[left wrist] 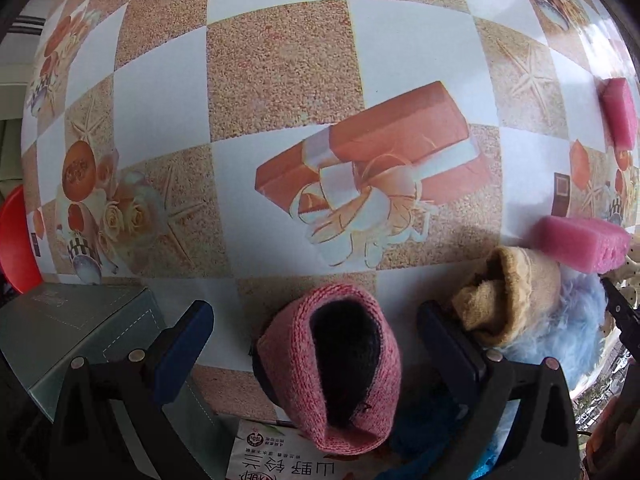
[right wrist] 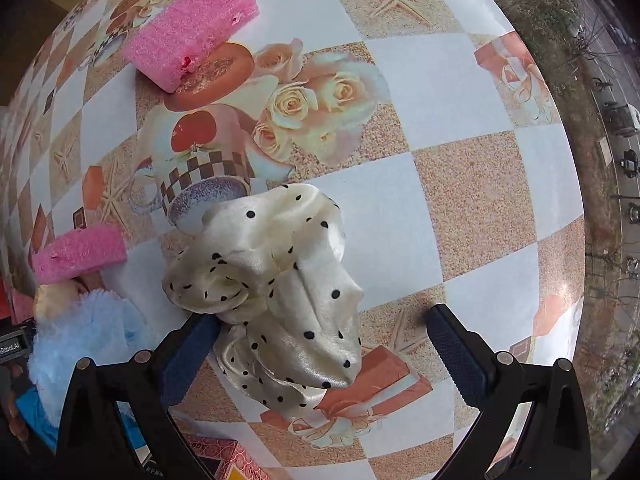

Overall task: Organize soft objects
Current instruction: 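Grasp the pink knit hat with the left tool while the right tool grasps the cream polka-dot scrunchie, then carry the pink hat with the left tool while the right tool carries the scrunchie toward the white box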

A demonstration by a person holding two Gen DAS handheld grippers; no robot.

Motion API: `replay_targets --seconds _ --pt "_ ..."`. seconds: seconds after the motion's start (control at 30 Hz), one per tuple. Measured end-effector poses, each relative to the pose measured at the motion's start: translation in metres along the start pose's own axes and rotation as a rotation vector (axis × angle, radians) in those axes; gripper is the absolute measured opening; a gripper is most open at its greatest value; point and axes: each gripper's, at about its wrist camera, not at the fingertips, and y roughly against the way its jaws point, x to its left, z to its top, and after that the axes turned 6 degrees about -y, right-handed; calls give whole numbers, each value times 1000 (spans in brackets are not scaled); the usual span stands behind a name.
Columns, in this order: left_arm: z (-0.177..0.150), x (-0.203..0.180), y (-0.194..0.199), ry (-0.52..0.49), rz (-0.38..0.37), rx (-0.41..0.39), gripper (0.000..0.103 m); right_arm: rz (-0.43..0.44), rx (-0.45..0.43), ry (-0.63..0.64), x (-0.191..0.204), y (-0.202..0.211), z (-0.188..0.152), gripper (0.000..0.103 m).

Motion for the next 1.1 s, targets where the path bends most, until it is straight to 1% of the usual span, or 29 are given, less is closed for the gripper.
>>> replay_targets --seconds 0.1,0.2,0.23,0.3,0.33,0.37,0.4,0.43,0.47,0.5,0.53,0.57,0.63,0.73,0.83,0.97,1.0,1.1 --pt "-1 2 -2 4 -4 1 103 1 -22 -1 3 0 3 103" --pt "-2 5 -5 7 -36 18 102 2 -49 -5 6 -1 -5 103" --pt "-3 5 -5 1 -47 17 100 2 -49 -3 6 -1 -11 103" --pt "-6 3 -6 -14 -66 0 93 3 -46 4 7 3 -15 103" --pt "-9 0 -3 -29 -61 -12 86 1 -44 11 7 4 -14 103" --pt "-12 -3 0 -48 -53 -29 74 0 -44 20 5 8 -16 100" --pt "-14 -7 4 -71 -43 -49 66 -4 -49 29 8 11 -18 92" --pt "-17 -11 8 -95 -31 -66 44 -4 -62 41 11 15 -21 86" --pt "-19 -13 11 -111 -12 -77 32 -5 -82 61 18 24 -23 68" --pt "-22 -15 14 -123 18 -97 29 -2 -101 81 21 29 -25 40" --pt "-25 -17 19 -135 45 -127 27 10 -110 97 24 34 -27 29" --pt "-29 -19 24 -147 63 -163 27 41 -105 98 24 37 -29 24" --pt "-38 -21 37 -166 82 -224 26 86 -120 71 20 47 -33 24" --pt "-55 -23 61 -179 82 -314 26 160 -146 33 11 69 -41 24" --pt "-75 -23 80 -184 72 -387 26 200 -160 12 4 89 -53 24" --pt "-96 -25 106 -199 46 -442 26 236 -184 1 -5 113 -66 24" --pt "-101 -25 109 -206 46 -451 26 245 -192 -1 -11 122 -61 24" --pt "-119 -26 121 -227 44 -473 27 265 -216 3 -11 143 -76 24"
